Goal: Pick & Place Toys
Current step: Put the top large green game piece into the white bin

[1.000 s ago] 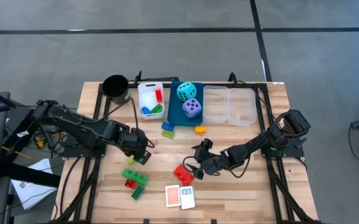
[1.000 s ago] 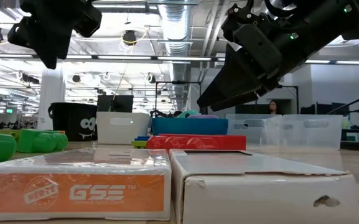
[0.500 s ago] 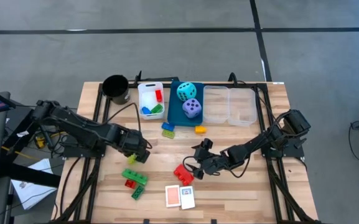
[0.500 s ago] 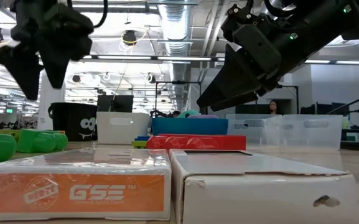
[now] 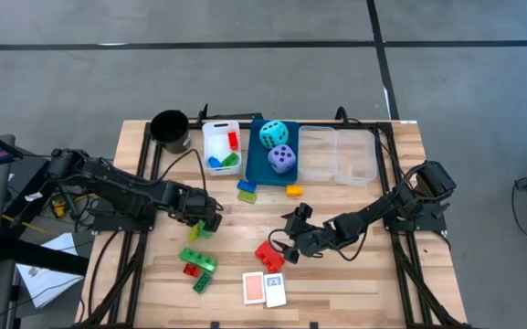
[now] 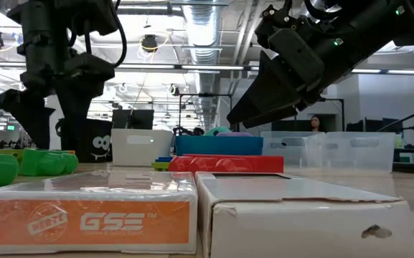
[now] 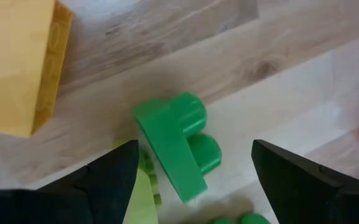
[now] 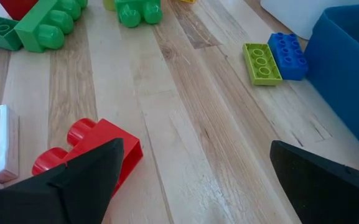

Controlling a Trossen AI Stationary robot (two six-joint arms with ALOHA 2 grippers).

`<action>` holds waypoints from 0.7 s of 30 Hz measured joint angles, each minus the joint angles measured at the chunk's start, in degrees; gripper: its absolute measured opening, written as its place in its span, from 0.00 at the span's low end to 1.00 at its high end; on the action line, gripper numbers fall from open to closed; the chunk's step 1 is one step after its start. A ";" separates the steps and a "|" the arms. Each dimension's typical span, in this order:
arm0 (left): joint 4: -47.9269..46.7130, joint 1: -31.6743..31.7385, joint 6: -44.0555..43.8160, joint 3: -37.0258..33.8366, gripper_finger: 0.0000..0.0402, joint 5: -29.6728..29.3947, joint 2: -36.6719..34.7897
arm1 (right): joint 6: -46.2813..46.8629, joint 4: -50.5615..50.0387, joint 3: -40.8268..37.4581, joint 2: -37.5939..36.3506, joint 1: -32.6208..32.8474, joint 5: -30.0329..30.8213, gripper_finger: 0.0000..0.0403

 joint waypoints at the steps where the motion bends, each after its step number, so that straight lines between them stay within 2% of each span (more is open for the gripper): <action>1: 0.39 0.19 0.00 -0.34 0.76 0.01 0.00 | 0.00 0.00 0.00 0.01 0.00 0.00 0.99; 11: 8.25 0.60 -0.14 -3.54 0.74 0.08 2.11 | 0.00 0.13 0.00 -0.01 -0.02 0.02 0.99; 21: 13.79 0.62 2.65 -3.18 0.61 5.38 8.34 | 0.00 0.04 0.00 0.01 0.00 0.02 0.99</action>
